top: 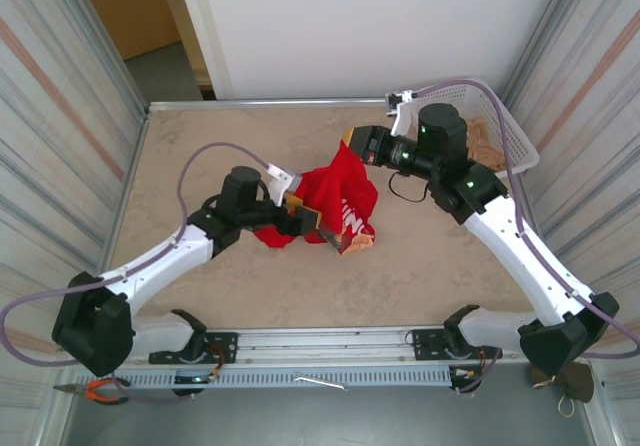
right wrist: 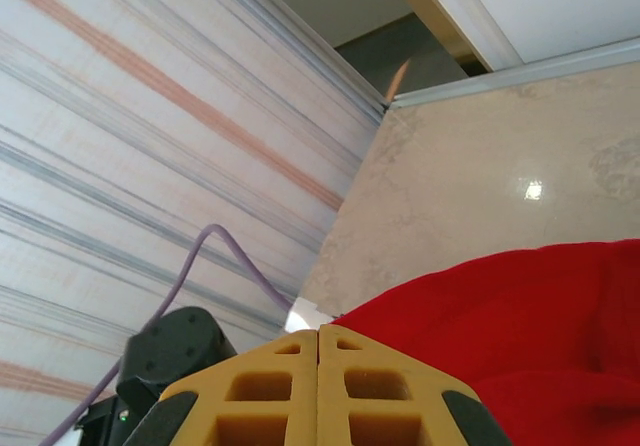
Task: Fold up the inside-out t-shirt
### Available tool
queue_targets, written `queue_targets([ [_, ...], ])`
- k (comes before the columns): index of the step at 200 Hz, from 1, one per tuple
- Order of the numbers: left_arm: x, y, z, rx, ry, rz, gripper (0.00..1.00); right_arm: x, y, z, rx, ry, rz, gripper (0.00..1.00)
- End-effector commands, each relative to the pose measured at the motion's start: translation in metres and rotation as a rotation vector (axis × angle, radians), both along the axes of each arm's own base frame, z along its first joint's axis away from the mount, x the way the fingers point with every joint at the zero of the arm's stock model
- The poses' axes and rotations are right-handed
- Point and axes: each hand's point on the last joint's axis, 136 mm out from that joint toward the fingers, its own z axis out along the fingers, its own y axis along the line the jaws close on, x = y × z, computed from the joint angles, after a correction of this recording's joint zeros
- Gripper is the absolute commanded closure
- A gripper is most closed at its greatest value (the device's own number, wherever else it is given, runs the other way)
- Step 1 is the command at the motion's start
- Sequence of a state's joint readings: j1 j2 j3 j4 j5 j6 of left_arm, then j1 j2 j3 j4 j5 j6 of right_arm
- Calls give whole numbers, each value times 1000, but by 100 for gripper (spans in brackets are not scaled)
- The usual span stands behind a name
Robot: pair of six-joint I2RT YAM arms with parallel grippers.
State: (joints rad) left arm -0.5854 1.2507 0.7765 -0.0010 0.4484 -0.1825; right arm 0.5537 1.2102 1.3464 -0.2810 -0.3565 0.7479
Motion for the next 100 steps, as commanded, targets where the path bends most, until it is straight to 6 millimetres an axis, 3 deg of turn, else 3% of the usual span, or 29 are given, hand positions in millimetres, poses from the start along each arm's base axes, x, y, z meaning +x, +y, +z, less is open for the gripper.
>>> queue_targets([
  [1,26,27,-38,180,-38,167,19,-5,-10,28,18,-79,-12,100],
  [31,45,54,-67,314,-35,315,18,-3,-21,37,18,-87,-38,100],
  [65,57,56,-93,404,4,327,23,-3,-33,43,26,-92,-62,100],
  [73,60,54,-100,423,17,311,33,-3,-35,45,27,-93,-64,100],
  [85,66,54,-102,449,29,298,66,-1,-40,47,24,-94,-78,100],
  [89,69,55,-99,453,28,301,81,0,-43,49,24,-95,-85,100],
  [96,75,59,-89,452,16,311,99,4,-51,52,22,-98,-107,100],
  [100,78,62,-81,446,5,321,100,7,-58,55,22,-100,-125,100],
])
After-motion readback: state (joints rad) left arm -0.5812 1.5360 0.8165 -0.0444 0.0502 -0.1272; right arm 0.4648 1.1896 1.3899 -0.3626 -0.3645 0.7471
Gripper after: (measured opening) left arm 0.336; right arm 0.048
